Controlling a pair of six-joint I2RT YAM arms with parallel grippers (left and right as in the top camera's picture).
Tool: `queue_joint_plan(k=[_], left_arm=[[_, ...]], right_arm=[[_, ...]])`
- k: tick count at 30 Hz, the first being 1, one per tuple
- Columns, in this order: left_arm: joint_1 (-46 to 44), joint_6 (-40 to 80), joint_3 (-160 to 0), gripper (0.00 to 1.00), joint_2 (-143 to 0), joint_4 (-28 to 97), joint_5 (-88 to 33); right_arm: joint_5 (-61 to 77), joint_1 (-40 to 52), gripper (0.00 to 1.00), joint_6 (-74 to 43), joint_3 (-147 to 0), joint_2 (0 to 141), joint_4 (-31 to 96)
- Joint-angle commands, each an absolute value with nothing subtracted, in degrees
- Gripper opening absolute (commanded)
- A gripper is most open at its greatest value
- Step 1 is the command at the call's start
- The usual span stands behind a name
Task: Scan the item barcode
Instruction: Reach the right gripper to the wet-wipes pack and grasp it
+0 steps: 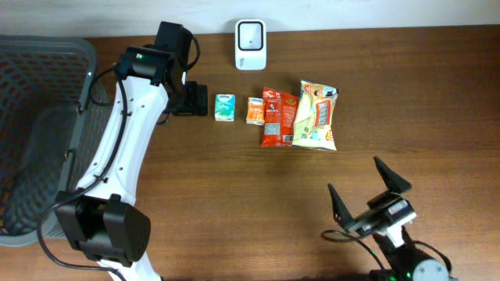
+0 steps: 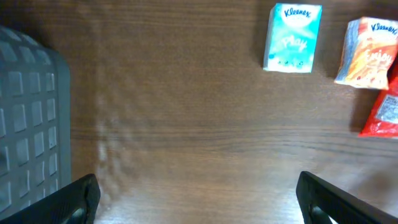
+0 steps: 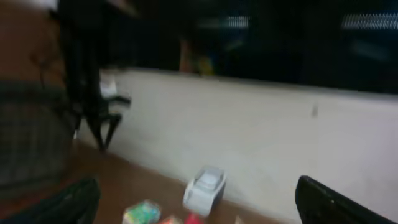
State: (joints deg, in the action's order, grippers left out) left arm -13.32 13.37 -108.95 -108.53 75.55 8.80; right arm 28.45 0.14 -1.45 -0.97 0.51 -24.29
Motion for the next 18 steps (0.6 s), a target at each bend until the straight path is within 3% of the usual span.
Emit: queue_joint_plan(k=[1, 3, 6, 10, 14, 18], left_arm=[[-13.0, 14.3, -108.6, 0.99, -108.6, 75.5, 8.4], [-13.0, 14.3, -108.6, 0.99, -108.6, 75.5, 8.4], [-13.0, 14.3, -108.6, 0.99, -108.6, 75.5, 8.4], [-13.0, 14.3, -108.6, 0.99, -108.6, 75.5, 8.4], [-13.0, 14.3, -108.6, 0.99, -108.6, 75.5, 8.4], [-13.0, 14.3, -108.6, 0.99, -108.6, 75.5, 8.4]], right_arm=[[26.8, 0.0, 0.98, 4.5, -5.9, 0.4, -25.2], [23.0, 0.0, 0.99, 8.8, -13.0, 2.4, -20.0], [18.3, 0.0, 0.99, 11.6, -30.0, 12.3, 0.3], [19.9, 0.0, 0.98, 11.6, -57.5, 39.1, 27.7], [43.5, 0.0, 0.98, 11.6, -76.1, 61.7, 46.6], [55.0, 0.1, 0.98, 10.2, -76.5, 74.1, 44.8]])
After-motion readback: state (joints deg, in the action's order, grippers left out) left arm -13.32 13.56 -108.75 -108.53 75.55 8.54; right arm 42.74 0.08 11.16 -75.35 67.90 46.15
